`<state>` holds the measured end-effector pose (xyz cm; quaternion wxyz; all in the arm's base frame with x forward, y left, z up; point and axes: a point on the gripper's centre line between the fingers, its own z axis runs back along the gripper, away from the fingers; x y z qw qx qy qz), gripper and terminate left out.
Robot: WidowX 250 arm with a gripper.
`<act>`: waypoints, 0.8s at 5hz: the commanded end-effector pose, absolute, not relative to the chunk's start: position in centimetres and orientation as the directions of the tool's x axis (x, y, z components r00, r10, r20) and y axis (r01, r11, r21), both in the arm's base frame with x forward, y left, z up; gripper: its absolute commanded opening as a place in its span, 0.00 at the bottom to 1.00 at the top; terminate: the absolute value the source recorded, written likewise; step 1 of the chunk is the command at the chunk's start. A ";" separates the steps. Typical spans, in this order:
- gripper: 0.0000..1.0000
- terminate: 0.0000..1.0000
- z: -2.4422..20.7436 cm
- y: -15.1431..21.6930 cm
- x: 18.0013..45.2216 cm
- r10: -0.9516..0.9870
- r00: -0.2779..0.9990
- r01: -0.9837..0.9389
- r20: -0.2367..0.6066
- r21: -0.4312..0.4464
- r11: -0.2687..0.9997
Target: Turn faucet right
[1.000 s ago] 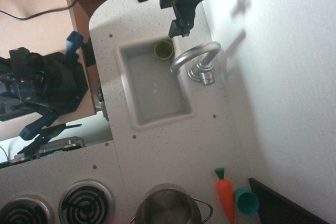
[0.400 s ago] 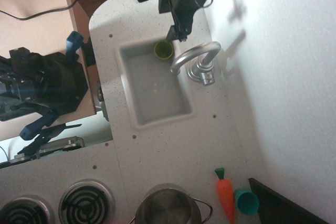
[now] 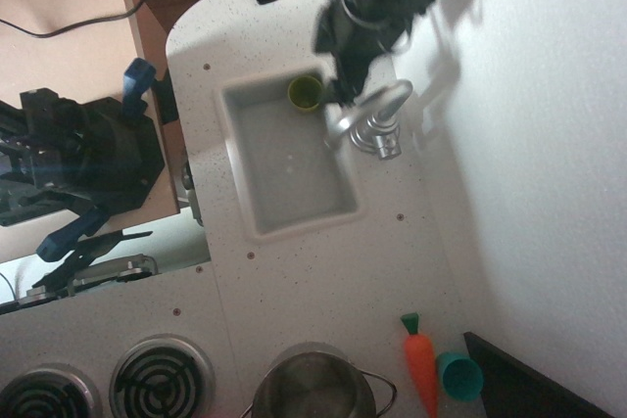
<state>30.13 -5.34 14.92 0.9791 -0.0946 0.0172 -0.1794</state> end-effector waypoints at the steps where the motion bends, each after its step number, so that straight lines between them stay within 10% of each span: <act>1: 1.00 0.00 19.2 -12.1 28.5 -0.566 0.675 0.731 0.474 -0.328 0.598; 4: 1.00 0.00 19.3 -13.8 28.7 -0.581 0.641 0.762 0.502 -0.325 0.560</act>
